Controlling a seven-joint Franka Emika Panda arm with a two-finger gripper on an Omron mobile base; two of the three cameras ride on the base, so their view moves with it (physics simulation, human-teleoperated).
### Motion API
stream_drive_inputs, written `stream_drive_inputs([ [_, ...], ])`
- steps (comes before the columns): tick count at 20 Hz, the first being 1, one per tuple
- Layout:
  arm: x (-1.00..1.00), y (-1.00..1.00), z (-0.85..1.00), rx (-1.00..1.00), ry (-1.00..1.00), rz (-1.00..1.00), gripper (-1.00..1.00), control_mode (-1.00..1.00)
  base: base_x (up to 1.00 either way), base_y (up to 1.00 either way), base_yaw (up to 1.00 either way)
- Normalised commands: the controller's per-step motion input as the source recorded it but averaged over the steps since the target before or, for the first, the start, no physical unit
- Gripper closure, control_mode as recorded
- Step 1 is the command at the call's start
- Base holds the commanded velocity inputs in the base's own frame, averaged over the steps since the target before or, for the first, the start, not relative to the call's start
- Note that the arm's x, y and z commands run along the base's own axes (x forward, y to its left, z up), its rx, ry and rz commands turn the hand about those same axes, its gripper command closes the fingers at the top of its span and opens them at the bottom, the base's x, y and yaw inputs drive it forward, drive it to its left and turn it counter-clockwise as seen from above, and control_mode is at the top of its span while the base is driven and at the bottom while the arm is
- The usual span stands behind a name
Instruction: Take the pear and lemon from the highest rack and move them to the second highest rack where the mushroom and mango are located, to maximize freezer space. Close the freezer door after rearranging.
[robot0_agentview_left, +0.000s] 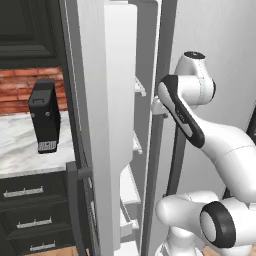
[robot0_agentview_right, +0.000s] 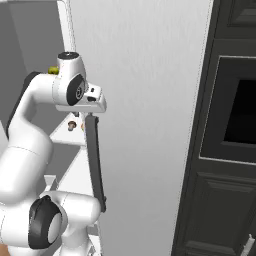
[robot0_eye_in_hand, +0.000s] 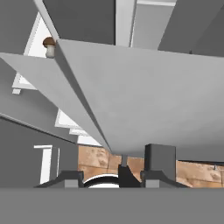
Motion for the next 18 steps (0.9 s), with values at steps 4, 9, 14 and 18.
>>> stream_drive_inputs([
  [4, 0.00, 0.00, 0.00, 0.00, 0.00, 0.00, -1.00, 1.00, -0.13, 0.00, 0.00],
  [9, 0.00, 0.00, 0.00, 0.00, 0.00, 0.00, -1.00, 1.00, -0.35, 0.00, 0.04],
  [14, 0.00, 0.00, 0.00, 0.00, 0.00, 0.00, -1.00, 1.00, -0.30, 0.00, 0.10],
  [18, 0.00, 0.00, 0.00, 0.00, 0.00, 0.00, -1.00, 1.00, -0.27, 0.20, 0.23],
])
